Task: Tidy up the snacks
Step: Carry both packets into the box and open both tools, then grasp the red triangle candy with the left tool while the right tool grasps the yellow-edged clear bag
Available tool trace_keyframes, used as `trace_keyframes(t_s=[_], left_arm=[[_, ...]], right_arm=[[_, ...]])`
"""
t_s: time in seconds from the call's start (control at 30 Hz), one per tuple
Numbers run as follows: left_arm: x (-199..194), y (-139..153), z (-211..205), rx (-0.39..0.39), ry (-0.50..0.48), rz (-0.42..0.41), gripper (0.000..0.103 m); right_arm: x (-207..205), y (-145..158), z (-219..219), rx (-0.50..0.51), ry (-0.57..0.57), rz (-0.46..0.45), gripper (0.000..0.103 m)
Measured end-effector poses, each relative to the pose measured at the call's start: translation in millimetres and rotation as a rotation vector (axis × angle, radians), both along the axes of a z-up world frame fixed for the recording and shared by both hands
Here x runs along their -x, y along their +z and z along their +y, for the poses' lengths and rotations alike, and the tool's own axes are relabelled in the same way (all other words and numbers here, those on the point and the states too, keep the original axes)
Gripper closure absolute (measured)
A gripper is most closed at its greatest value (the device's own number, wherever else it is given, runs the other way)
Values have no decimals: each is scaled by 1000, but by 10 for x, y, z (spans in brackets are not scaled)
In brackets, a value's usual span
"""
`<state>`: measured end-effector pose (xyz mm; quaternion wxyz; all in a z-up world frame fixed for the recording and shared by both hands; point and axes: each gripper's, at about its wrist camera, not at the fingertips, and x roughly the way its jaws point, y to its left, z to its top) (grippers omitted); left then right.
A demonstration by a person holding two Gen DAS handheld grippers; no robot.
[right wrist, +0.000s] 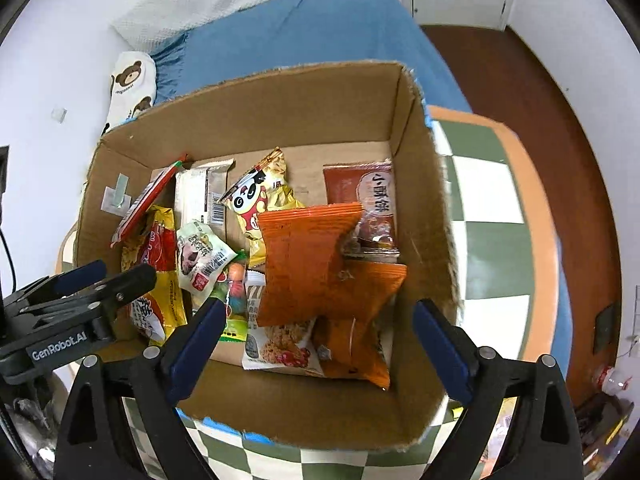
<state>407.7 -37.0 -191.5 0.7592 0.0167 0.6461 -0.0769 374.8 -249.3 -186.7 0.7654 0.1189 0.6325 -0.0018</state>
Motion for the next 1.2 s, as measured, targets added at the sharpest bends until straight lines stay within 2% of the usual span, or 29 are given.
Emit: trace_keyframes(t_s=[0.3, 0.67, 0.87, 1.0, 1.2], left_arm=[[504, 414, 105, -29, 9, -172, 19], [1185, 998, 180, -52, 17, -379, 19], [1477, 1209, 190, -39, 23, -432, 19], [1647, 1306, 206, -21, 33, -454, 19], [1852, 1210, 124, -27, 30, -423, 19]], right_arm=[[427, 376, 36, 73, -3, -121, 6], [1014, 917, 164, 90, -8, -283, 6], [1318, 1157, 248, 100, 1, -344, 6], [1513, 1245, 258, 70, -4, -359, 6], [1829, 1183, 71, 31, -55, -338, 6]])
